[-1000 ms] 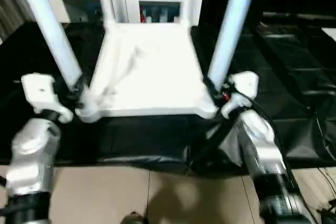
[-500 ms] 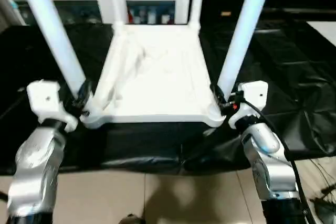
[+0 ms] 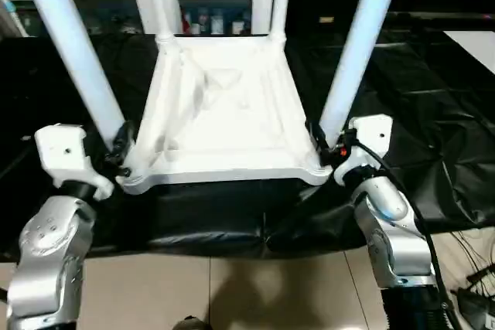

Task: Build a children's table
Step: Flip table

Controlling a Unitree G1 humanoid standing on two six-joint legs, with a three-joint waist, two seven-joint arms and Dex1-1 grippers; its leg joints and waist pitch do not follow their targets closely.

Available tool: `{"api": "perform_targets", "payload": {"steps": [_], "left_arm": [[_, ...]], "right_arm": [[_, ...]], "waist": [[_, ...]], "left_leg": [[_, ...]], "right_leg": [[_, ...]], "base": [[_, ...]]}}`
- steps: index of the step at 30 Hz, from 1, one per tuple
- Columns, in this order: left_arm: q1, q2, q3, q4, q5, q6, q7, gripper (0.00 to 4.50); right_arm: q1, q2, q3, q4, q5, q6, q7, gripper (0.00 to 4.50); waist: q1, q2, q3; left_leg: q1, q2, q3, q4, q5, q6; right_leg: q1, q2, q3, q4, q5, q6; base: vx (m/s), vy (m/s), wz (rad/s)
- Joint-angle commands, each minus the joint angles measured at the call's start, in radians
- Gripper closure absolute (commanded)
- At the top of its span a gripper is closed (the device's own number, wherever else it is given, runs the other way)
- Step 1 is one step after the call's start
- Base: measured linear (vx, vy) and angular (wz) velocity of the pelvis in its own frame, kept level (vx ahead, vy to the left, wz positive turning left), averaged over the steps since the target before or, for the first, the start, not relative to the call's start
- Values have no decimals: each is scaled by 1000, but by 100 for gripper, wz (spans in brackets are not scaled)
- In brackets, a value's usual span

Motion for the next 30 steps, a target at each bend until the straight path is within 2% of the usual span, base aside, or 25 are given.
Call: {"api": "perform_targets", "payload": {"steps": [1, 2, 3, 4, 5, 6, 7, 9, 10, 11, 13, 14, 18, 22, 23, 24, 25, 26, 28, 30], "left_arm": [[-4, -1, -49, 13, 4, 25, -33, 156], [-9, -3, -52, 19, 7, 25, -31, 147], [-12, -4, -54, 26, 10, 24, -31, 144], [-20, -6, -61, 38, 15, 25, -29, 133], [-26, -7, -63, 43, 14, 27, -30, 122], [-32, -7, -68, 49, 15, 29, -31, 122], [-37, -8, -73, 54, 17, 29, -32, 102], [-50, -12, -77, 62, 16, 31, -31, 92], [-66, -18, -74, 78, 15, 37, -24, 85], [-71, -18, -76, 85, 22, 38, -19, 76], [-75, -18, -77, 90, 28, 40, -13, 66], [-84, -21, -72, 104, 32, 46, 2, 59], [-84, -21, -72, 104, 32, 46, 2, 59], [-84, -21, -72, 104, 32, 46, 2, 49], [-90, -20, -67, 123, 34, 41, 3, 49], [-83, -11, -35, 172, 38, 26, 19, 49], [-72, -11, -21, 188, 38, 21, 27, 49], [-61, -15, -9, 196, 38, 19, 38, 49], [-45, -28, 9, 201, 26, 19, 51, 49], [-17, -39, 18, 190, 26, 14, 63, 49]], "right_arm": [[-5, 4, 2, -31, 0, -20, -14, 160], [-1, 2, 0, -29, -1, -24, -15, 160], [5, 1, -1, -30, 3, -28, -10, 160], [14, -2, -7, -31, 4, -38, -13, 131], [17, 0, -16, -37, 16, -30, -14, 131], [22, -2, -22, -47, 28, -28, -10, 131], [25, -3, -27, -51, 39, -27, -6, 118], [29, -15, -29, -68, 40, -25, 1, 98], [30, -29, -26, -81, 42, -30, 16, 95], [34, -33, -28, -96, 56, -25, 28, 95], [39, -36, -29, -112, 66, -21, 37, 95], [46, -45, -24, -134, 65, -27, 46, 95], [46, -45, -24, -134, 65, -27, 46, 95], [46, -45, -24, -134, 65, -27, 46, 95], [48, -46, -26, -139, 69, -25, 45, 95], [64, -36, -47, -144, 93, -11, 33, 95], [79, -39, -49, -151, 102, -6, 36, 95], [95, -49, -46, -163, 106, 0, 44, 95], [121, -65, -37, -186, 114, 7, 68, 95], [157, -93, -17, -207, 118, 10, 117, 95]], "waist": [[-2, 22, -64], [-3, 23, -61], [-3, 31, -59], [-4, 27, -58], [-4, 23, -57], [-6, 19, -50], [-4, 21, -51], [-5, 27, -46], [-8, 31, -38], [-10, 35, -38], [-13, 27, -35], [-17, 31, -32], [-24, 34, -29], [-32, 34, -29], [-34, 37, -30], [-33, -3, -40], [-33, 10, -38], [-35, 11, -39], [-35, 5, -43], [-35, 0, -39]], "left_leg": [[47, 19, -14, -70, -137, -62], [47, 18, -14, -71, -149, -69], [48, 18, -15, -71, -158, -74], [47, 18, -14, -71, -172, -76], [46, 17, -14, -72, -175, -74], [45, 17, -14, -74, -181, -71], [47, 18, -14, -75, -196, -65], [49, 21, -16, -79, -222, -64], [46, 20, -18, -84, -237, -69], [49, 20, -18, -84, -262, -73], [46, 20, -18, -87, -278, -69], [45, 19, -18, -86, -278, -60], [41, 18, -17, -87, -258, -45], [39, 18, -17, -87, -244, -38], [38, 17, -17, -85, -232, -35], [36, 15, -11, -77, -175, -13], [37, 15, -8, -77, -145, 1], [35, 15, -10, -76, -133, 2], [37, 16, -13, -71, -85, 6], [37, 16, -12, -73, -105, 7]], "right_leg": [[19, -52, 30, -62, 225, -86], [17, -50, 29, -65, 223, -82], [15, -51, 29, -64, 221, -81], [16, -51, 30, -66, 218, -80], [17, -51, 31, -66, 216, -79], [15, -51, 31, -68, 207, -78], [15, -53, 32, -70, 180, -77], [11, -54, 33, -74, 133, -74], [8, -53, 33, -75, 112, -74], [7, -53, 34, -78, 86, -74], [11, -54, 35, -81, 56, -73], [8, -55, 37, -84, 31, -76], [6, -56, 37, -88, 4, -94], [7, -54, 37, -86, 17, -106], [8, -53, 37, -85, 36, -108], [20, -56, 39, -76, 67, -110], [12, -54, 40, -81, 93, -104], [15, -52, 40, -78, 117, -99], [19, -45, 35, -67, 248, -92], [17, -45, 35, -68, 266, -98]], "base": [[0, 0, 0], [0, 0, 0], [0, 0, 0], [0, 0, 0], [0, 0, 0], [0, 0, 0], [0, 0, 0], [0, 0, 0], [0, 0, 0], [0, 0, 0], [0, 0, 0], [0, 0, 0], [0, 0, 0], [0, 0, 0], [0, 0, 0], [0, 0, 0], [0, 0, 0], [0, 0, 0], [0, 0, 0], [0, 0, 0]]}}
